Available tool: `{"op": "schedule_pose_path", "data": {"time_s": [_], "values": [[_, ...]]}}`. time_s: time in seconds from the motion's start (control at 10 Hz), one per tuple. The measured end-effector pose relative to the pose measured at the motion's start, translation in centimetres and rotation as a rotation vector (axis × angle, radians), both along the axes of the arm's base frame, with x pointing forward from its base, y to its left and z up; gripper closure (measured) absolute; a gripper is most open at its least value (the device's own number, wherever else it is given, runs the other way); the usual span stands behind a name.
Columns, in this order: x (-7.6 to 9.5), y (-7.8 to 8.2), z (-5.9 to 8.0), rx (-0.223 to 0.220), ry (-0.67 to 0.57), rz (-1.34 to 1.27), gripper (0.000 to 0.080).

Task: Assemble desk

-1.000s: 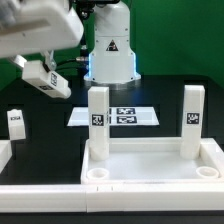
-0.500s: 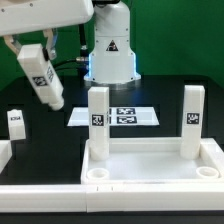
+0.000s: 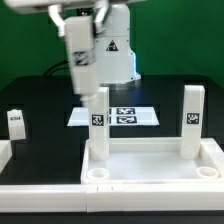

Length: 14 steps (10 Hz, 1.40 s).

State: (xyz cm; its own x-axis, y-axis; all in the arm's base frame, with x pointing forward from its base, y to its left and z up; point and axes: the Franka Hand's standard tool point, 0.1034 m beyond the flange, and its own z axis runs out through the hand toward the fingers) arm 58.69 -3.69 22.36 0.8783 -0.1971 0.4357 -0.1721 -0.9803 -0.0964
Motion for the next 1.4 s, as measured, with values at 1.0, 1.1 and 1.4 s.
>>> {"op": "schedule_pose_path", "data": {"time_s": [1.0, 1.1, 1.4], "values": [[1.6, 8.3, -3.3, -0.044, -0.013, 0.171, 0.0515], [1.6, 8.0, -3.3, -0.044, -0.012, 0.166, 0.0515], [1.5, 8.5, -3.6, -0.044, -0.008, 0.173, 0.0515]]}}
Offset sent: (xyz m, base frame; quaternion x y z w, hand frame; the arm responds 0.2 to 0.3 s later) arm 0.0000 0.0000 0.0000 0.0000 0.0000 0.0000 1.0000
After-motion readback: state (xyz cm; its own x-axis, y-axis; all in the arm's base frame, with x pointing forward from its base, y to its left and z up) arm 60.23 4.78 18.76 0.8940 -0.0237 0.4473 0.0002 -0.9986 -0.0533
